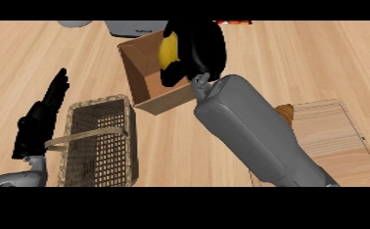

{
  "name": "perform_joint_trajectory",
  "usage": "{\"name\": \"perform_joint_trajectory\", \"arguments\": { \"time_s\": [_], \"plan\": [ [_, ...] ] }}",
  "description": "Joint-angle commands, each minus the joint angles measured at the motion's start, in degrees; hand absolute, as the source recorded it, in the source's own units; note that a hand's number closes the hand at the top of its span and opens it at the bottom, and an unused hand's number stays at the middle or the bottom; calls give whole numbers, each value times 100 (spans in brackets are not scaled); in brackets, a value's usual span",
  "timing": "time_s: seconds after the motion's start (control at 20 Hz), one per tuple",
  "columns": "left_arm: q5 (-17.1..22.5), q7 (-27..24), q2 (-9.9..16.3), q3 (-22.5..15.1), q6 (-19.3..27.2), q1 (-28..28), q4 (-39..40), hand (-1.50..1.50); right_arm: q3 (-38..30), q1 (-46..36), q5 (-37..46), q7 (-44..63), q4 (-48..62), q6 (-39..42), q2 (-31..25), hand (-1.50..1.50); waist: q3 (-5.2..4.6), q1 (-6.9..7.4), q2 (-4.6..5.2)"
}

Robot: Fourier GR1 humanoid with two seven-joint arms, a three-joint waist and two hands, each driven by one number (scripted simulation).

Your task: Pick the lemon from the cutting board and place it in the cardboard box

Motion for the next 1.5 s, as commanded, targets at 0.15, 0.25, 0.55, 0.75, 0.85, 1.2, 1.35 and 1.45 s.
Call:
{"name": "perform_joint_trajectory", "arguments": {
  "time_s": [0.15, 0.25, 0.55, 0.75, 0.85, 1.2, 1.35, 1.45],
  "plan": [
    [-36, 123, -266, -288, -118, 182, 95, 0, 343, -586, -757, -330, 1922, -798, 3, 150, -71, 84, 51],
    [-142, -84, -413, -369, -15, 229, 263, 0, 241, -896, -979, -325, 2385, -949, 3, 150, -73, 139, 73],
    [-152, -6, -389, -352, -117, -125, 322, 0, 546, -970, -1791, -874, 3268, -1888, 3, -150, -71, 237, 115],
    [-284, 332, -461, -415, -36, -183, 205, 0, 635, -863, -2298, -1384, 3438, -2475, 3, -150, -64, 243, 109],
    [-197, -46, -315, -269, -173, -67, 372, 0, 384, -921, -2346, -1654, 3419, -3012, 3, -150, -67, 190, 109],
    [-268, 240, -559, -339, -19, -80, 196, 0, -482, -862, -2973, -2497, 3110, -4330, 3, -150, -55, 14, 77],
    [-131, -93, -442, -79, -101, 121, 370, 0, -802, -759, -3440, -2823, 2719, -4483, 3, -150, -61, -51, 49],
    [-232, -120, -388, -56, -79, 208, 374, 0, -1155, -407, -3526, -3377, 2512, -4526, -216, -150, -58, -177, 30]
  ]
}}
